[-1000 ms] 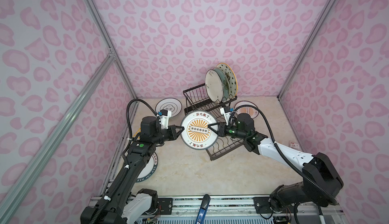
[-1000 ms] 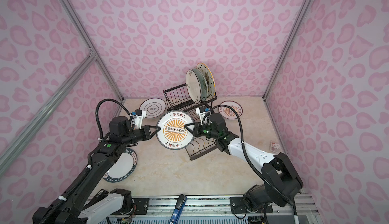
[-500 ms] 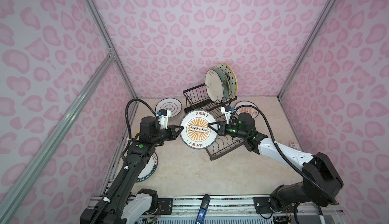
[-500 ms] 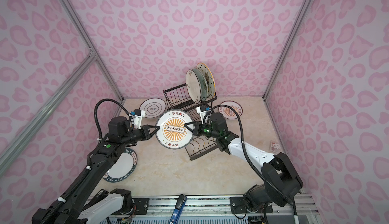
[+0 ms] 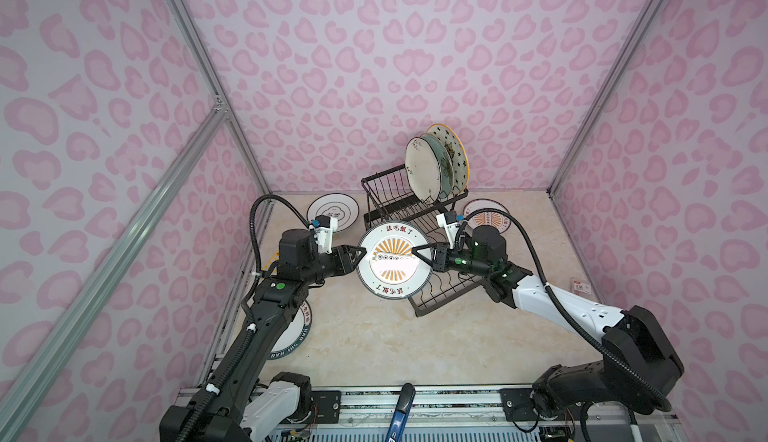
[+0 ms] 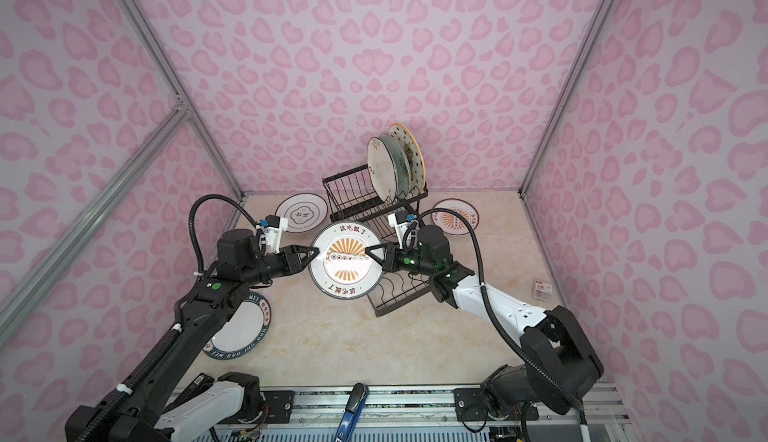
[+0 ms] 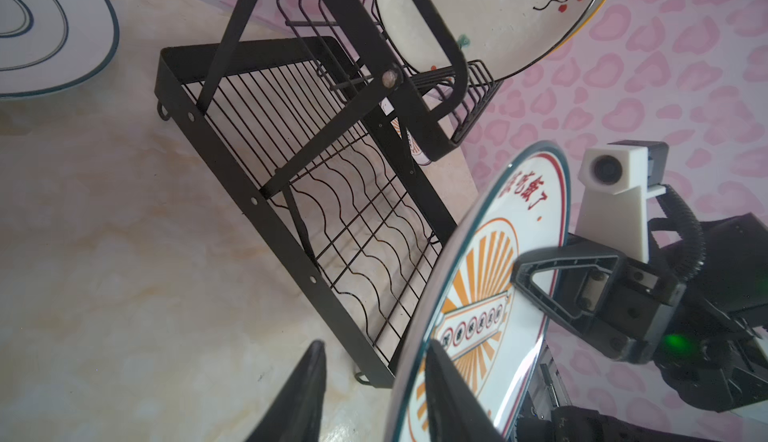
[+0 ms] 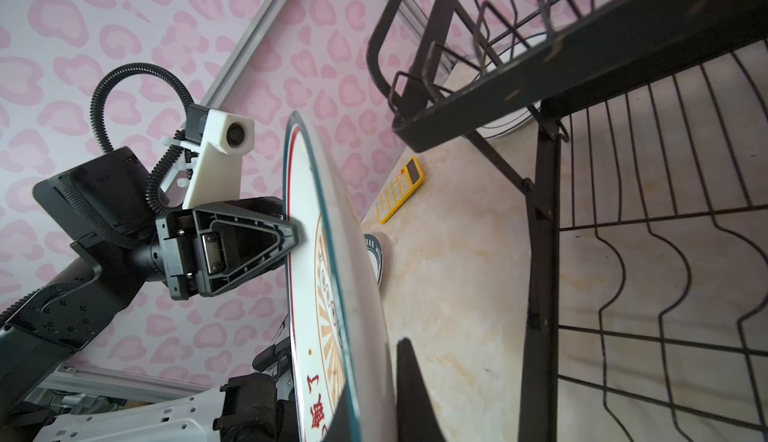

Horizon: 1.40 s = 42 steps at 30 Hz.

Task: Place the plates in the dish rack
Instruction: 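Carry the sunburst plate toward the rack with the right gripper while the left releases, then lower the sunburst plate into the rack slot beside the berry plate with the right gripper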

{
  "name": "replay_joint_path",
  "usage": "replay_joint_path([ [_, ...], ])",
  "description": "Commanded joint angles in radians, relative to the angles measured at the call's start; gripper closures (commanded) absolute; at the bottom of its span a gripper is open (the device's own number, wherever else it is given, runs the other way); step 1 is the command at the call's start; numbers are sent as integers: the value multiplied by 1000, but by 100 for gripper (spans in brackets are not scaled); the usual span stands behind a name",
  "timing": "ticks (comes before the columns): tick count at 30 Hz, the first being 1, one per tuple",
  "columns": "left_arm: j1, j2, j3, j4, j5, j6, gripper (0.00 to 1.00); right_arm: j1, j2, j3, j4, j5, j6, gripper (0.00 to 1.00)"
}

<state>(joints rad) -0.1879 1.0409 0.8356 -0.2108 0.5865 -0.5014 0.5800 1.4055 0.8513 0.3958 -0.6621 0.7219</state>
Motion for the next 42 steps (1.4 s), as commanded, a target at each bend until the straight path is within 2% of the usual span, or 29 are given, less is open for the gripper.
replay_joint_path([
  [1,1,-2,15,24,3,5,50,-3,-14,-14,45,21,-6,100],
  [5,1,-4,26,3,-1,12,44,-20,-36,-26,29,79,-22,100],
  [10,1,-22,32,-10,-26,6,41,-48,-65,-13,-6,137,-81,100],
  [22,1,-74,18,-2,-50,-11,40,-77,-97,197,-128,206,-244,100],
  [27,2,-90,16,-2,-33,-16,40,-77,-45,327,-136,276,-305,100],
  [31,1,-100,-23,73,13,-77,40,-75,29,459,-174,343,-358,100],
  [42,1,-139,-93,120,0,-160,40,-48,255,787,-247,572,-548,100],
])
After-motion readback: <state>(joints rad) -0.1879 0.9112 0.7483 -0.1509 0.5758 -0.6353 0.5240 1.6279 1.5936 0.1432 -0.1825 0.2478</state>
